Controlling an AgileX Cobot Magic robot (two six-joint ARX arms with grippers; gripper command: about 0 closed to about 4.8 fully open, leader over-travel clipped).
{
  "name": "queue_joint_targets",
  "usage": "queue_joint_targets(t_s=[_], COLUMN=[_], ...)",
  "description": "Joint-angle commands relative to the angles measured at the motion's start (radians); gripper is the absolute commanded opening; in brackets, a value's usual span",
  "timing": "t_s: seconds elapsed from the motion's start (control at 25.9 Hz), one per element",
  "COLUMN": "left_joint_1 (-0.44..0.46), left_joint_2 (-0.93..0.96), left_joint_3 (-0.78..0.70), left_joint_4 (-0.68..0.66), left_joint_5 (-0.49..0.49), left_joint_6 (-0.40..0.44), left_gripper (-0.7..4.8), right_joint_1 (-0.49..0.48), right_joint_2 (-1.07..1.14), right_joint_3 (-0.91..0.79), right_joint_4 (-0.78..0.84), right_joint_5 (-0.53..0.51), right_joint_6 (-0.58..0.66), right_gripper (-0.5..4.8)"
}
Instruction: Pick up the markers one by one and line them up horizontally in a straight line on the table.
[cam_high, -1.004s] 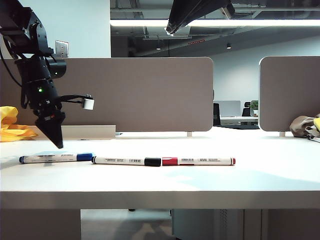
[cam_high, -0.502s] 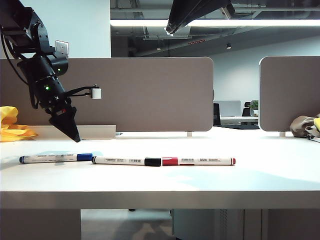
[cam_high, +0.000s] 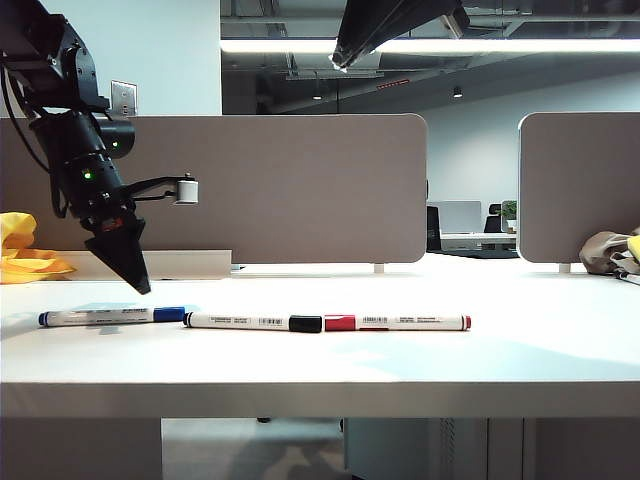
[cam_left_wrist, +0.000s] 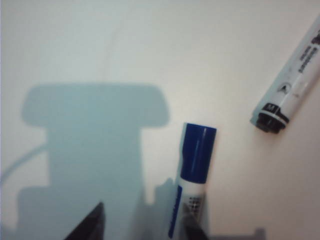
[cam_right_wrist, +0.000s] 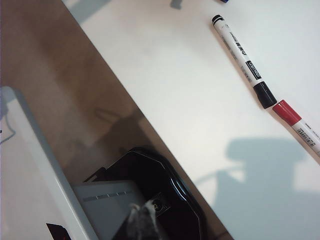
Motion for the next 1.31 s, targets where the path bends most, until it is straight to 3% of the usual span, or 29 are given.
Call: queue_joint_targets(t_s=[0.04, 0.42, 0.54, 1.31], left_joint_1=[0.002, 0.002, 0.002, 0.002], left_joint_2=[-0.006, -0.006, -0.006, -0.006], left_joint_3=[0.004, 0.004, 0.004, 0.002], left_joint_4=[0.02, 0.105, 0.106, 0.106], left_joint_5=[-0.003, -0.002, -0.002, -0.002], left_joint_6=[0.002, 0.002, 0.002, 0.002], left_gripper=[1.92, 1.92, 1.92, 1.92], right_joint_1=[0.0, 0.0, 0.0, 0.0], right_joint_2=[-0.005, -0.005, -0.005, -0.005], right_joint_3=[0.001, 0.001, 0.001, 0.001], right_joint_4=[0.004, 0.021, 0.019, 0.019], right_joint_5=[-0.006, -0.005, -0.005, -0.005], right_joint_6=[0.001, 0.0, 0.0, 0.0], right_gripper=[0.0, 0.03, 0.47, 0.46])
